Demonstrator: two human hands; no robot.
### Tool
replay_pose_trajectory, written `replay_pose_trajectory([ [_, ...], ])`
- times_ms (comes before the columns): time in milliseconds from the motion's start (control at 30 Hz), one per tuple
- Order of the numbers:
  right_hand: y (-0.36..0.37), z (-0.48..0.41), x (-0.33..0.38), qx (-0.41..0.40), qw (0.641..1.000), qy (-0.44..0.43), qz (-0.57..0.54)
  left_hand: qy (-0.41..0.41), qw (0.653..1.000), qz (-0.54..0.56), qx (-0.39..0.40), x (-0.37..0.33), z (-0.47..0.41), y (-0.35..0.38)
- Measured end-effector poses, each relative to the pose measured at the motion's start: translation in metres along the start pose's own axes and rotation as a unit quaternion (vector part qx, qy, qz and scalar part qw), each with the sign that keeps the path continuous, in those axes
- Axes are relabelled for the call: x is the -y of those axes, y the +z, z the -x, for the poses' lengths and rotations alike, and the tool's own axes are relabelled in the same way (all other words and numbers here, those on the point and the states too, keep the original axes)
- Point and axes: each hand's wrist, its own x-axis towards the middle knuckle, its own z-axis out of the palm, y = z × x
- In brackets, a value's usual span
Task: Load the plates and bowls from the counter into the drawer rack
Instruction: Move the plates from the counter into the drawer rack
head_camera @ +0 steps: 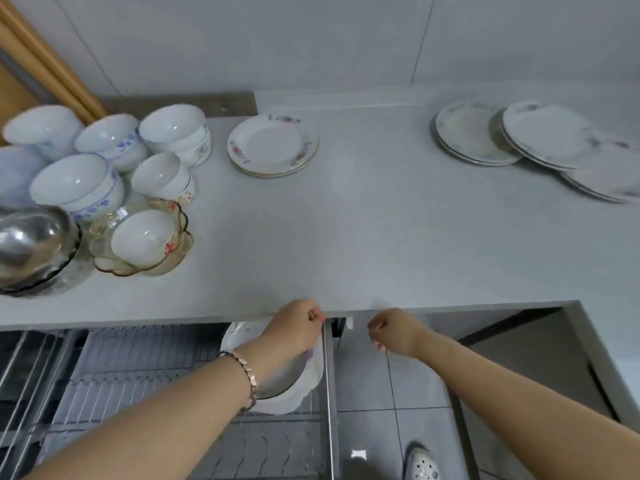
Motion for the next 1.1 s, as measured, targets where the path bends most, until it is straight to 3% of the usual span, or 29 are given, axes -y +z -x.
replay_pose_trajectory([
  [200, -0.111, 0.017, 0.005, -0.051, 0.994, -0.085, -0.040, -0.052, 0.987, 0.099, -0.116, -0.098, -0.020, 0.008],
  [500, -0.189, 0.014, 0.038, -0.051, 0.989, -0.137, -0.031, -0.086, 0.967, 0.144, -0.189, -0.158, -0.043, -0.030],
  [733, -0.211, -0.026, 0.100, -0.026, 0.989, -0.136, -0.059, -0.113, 0.962, 0.141, -0.204, -0.143, -0.075, -0.082],
  [933, -0.206, -0.109, 0.177, -0.016, 0.990, -0.094, -0.105, -0.204, 0.910, 0.284, -0.221, -0.106, -0.151, -0.153],
  [1100, -0.194, -0.196, 0.232, -0.070, 0.991, -0.076, -0.088, -0.216, 0.891, 0.327, -0.228, -0.067, -0.224, -0.204],
])
